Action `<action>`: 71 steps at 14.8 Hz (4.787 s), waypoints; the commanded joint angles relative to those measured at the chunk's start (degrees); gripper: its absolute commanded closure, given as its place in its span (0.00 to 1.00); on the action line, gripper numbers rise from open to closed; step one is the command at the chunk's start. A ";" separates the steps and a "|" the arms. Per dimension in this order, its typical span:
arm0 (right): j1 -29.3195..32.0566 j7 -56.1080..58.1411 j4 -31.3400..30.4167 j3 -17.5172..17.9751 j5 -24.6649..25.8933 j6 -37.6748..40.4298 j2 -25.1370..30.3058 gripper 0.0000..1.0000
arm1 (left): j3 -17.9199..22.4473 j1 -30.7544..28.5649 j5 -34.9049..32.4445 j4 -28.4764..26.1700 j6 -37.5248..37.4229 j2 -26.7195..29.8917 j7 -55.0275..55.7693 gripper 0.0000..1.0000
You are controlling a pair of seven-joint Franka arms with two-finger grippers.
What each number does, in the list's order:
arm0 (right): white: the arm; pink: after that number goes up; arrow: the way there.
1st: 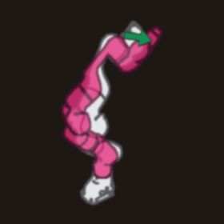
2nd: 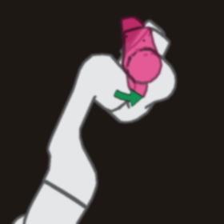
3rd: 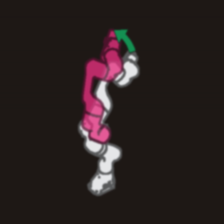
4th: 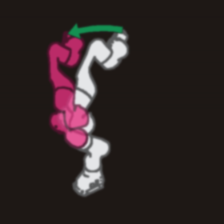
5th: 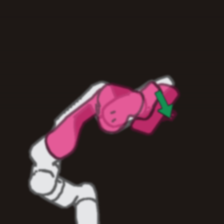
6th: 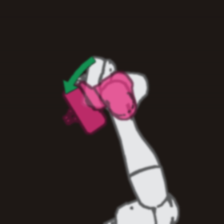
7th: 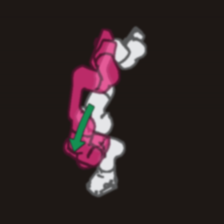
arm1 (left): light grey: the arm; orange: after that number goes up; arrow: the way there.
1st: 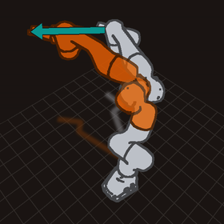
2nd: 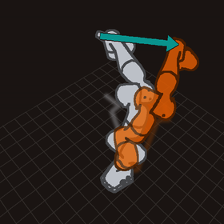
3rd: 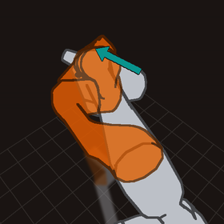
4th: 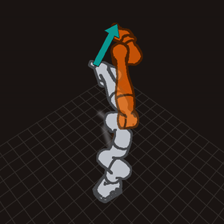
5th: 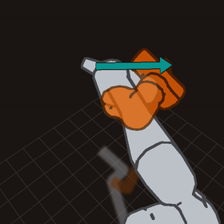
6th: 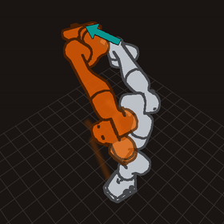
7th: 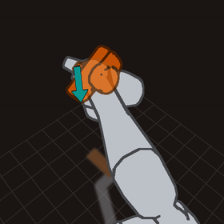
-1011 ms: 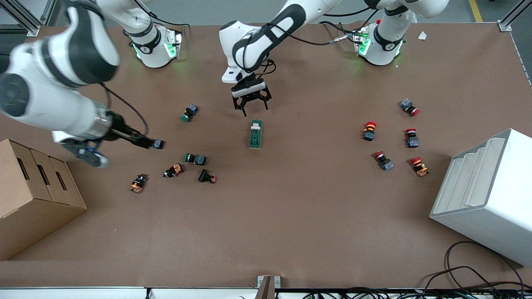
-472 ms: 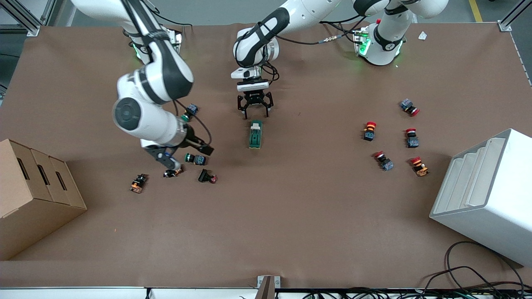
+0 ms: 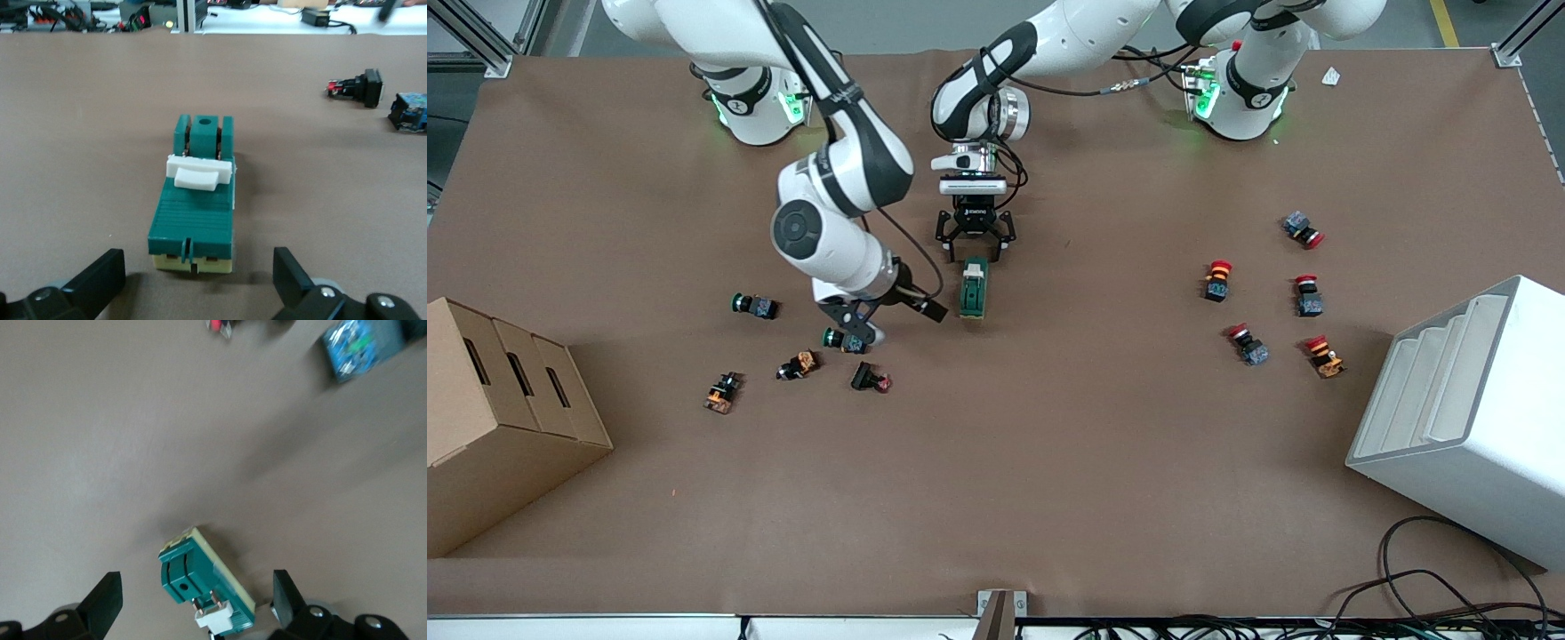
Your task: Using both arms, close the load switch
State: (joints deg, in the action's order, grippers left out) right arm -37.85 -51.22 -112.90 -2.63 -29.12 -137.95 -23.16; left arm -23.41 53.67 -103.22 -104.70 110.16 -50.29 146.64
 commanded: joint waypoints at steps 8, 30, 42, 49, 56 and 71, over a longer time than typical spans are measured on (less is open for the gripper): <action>-7.93 -0.55 -0.83 0.00 -12.18 -7.14 -3.99 0.00 | 0.30 0.38 -4.01 0.02 -2.40 -3.06 0.84 0.01; -10.76 -2.92 2.25 -0.09 -14.30 -11.11 -8.66 0.00 | 0.12 0.03 -3.83 0.46 -2.40 -2.63 0.93 0.01; -7.68 -3.01 7.43 -0.53 -13.95 -3.72 -8.66 0.00 | 0.21 -0.15 -3.92 0.64 -2.32 -2.62 0.84 0.01; -6.36 -2.66 10.59 -0.53 -13.42 -3.64 -10.67 0.00 | 0.21 -0.33 -3.92 0.72 -2.31 -2.62 0.84 0.01; -5.13 -0.90 12.61 -0.71 -13.25 -3.64 -13.40 0.00 | 0.21 -0.59 -3.92 0.72 -2.31 -2.62 0.84 0.01; -1.01 0.59 20.87 -3.42 -7.64 3.79 -17.37 0.00 | -0.23 -1.29 -2.43 0.64 -2.14 0.36 -1.97 0.02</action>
State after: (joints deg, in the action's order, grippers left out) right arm -41.98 -52.67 -95.00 -5.16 -39.99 -139.21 -39.94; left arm -23.24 53.03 -106.57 -103.96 107.62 -51.27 146.43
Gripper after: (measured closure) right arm 0.000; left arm 0.013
